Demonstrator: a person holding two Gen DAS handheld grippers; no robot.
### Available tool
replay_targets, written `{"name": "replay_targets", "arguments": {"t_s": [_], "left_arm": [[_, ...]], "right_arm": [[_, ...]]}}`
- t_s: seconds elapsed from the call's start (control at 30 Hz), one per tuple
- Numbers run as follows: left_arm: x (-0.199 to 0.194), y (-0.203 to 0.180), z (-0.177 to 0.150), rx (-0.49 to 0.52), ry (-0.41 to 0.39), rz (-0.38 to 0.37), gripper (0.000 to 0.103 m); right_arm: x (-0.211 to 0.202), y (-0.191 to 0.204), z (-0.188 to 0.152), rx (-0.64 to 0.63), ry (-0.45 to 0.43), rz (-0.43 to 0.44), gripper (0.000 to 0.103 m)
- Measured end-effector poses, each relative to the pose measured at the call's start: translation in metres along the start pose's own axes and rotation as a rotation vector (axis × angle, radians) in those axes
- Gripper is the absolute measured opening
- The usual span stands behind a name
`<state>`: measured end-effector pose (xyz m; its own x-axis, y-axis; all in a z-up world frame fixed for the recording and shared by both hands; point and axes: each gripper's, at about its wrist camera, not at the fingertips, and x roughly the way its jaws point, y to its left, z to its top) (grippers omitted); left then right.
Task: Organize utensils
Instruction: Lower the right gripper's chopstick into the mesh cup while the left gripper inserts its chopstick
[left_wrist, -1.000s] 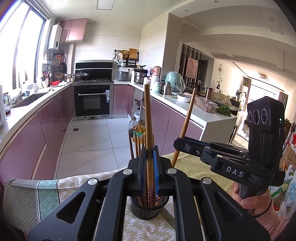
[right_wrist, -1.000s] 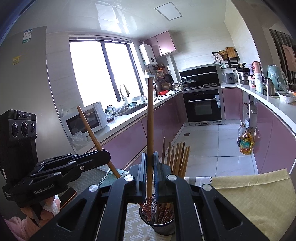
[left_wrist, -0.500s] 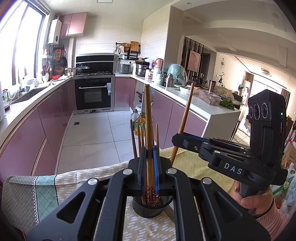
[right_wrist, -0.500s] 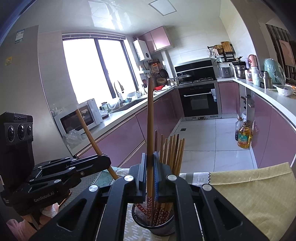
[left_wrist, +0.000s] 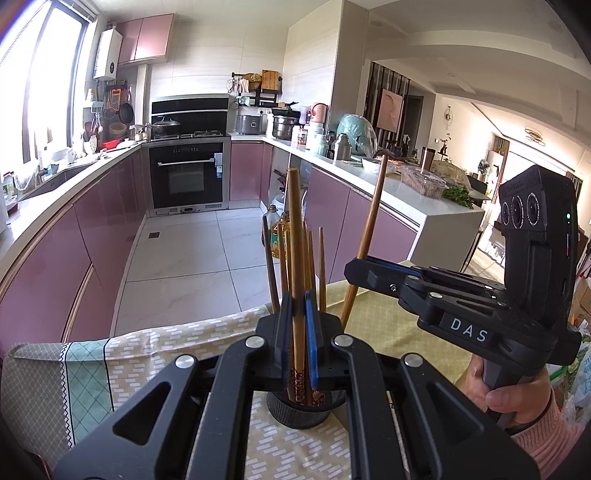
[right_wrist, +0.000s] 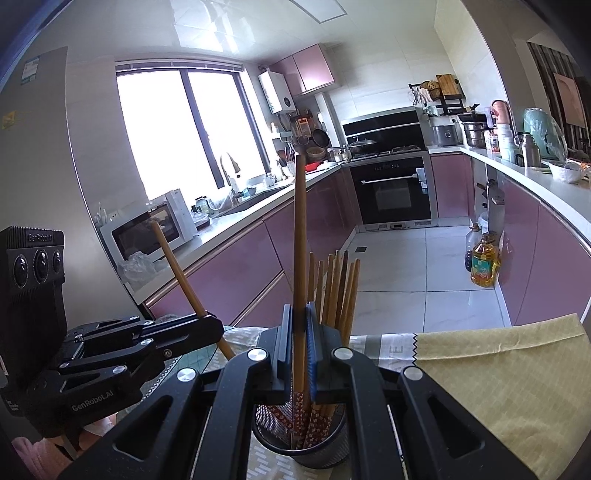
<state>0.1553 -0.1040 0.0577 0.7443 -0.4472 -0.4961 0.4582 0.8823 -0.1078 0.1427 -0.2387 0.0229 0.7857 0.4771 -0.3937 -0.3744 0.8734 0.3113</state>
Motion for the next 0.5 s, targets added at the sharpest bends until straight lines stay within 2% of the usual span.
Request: {"name": "replay_targets", "arguments": {"t_s": [0.5], "left_arm": [[0.0075,0.0052,-0.0060,-0.001,0.042,-0.009,0.008]], "right_arm": [[0.0110,-0.0010,-0.0075,0.003,0.036,0.002,0.006]]}}
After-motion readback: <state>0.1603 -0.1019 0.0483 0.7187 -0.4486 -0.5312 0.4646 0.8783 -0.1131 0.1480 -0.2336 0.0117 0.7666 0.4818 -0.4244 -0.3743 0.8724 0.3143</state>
